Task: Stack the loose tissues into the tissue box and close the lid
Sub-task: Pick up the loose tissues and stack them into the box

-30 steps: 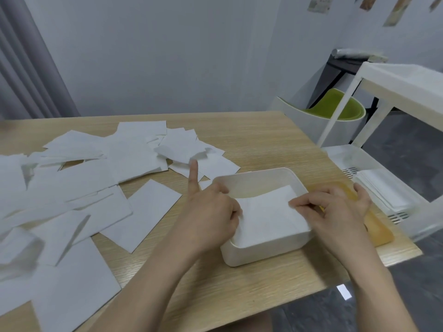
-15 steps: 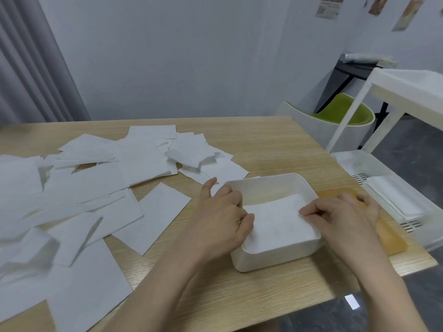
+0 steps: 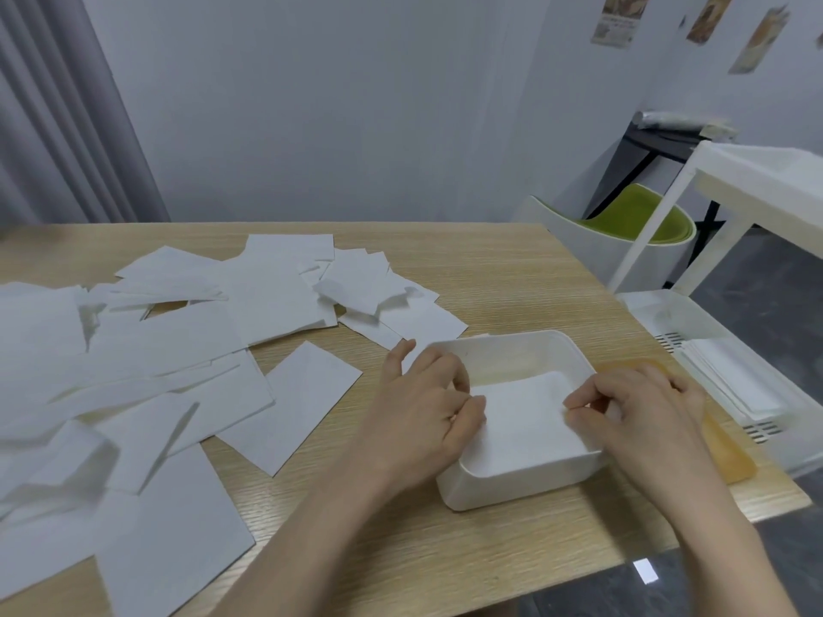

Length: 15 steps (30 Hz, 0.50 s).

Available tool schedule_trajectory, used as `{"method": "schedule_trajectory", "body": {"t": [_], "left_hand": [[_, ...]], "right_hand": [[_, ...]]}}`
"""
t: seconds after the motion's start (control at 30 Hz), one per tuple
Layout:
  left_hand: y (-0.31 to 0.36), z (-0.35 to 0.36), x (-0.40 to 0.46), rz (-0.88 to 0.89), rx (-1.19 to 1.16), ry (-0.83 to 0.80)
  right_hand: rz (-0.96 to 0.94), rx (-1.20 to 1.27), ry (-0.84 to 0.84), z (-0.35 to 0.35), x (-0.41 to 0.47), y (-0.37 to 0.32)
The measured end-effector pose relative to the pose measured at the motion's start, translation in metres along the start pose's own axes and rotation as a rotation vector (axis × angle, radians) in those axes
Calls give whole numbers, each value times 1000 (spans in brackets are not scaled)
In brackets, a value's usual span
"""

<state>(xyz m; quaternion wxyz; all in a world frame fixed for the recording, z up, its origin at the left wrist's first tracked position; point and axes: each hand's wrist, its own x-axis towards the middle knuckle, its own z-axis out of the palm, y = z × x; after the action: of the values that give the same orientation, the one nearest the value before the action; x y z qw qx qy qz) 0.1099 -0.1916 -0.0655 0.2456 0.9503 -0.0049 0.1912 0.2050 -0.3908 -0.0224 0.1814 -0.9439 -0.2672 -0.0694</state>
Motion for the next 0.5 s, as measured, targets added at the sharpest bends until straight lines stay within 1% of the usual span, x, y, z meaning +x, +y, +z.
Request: {"method": "schedule_trajectory", "body": {"t": [0.1,0.17,0.27,0.37,0.5], "left_hand": [[-4,3,-3,-19,-179,112],[-4,2,-5,-38,-298,185],[-2,-6,-12,-107,-437,224],[-8,-21,-22,-176,-502,281],[-33,-41,-46,-238,-456,330]], "right_hand": [[-29,17,92,-2,-3,-5],[-70,74,162,-3,-6,-14],[-135,195,229,-2,-11,-36],[-201,315,262,-1,-18,-63],[-323,494,203,7,-28,-104]]}}
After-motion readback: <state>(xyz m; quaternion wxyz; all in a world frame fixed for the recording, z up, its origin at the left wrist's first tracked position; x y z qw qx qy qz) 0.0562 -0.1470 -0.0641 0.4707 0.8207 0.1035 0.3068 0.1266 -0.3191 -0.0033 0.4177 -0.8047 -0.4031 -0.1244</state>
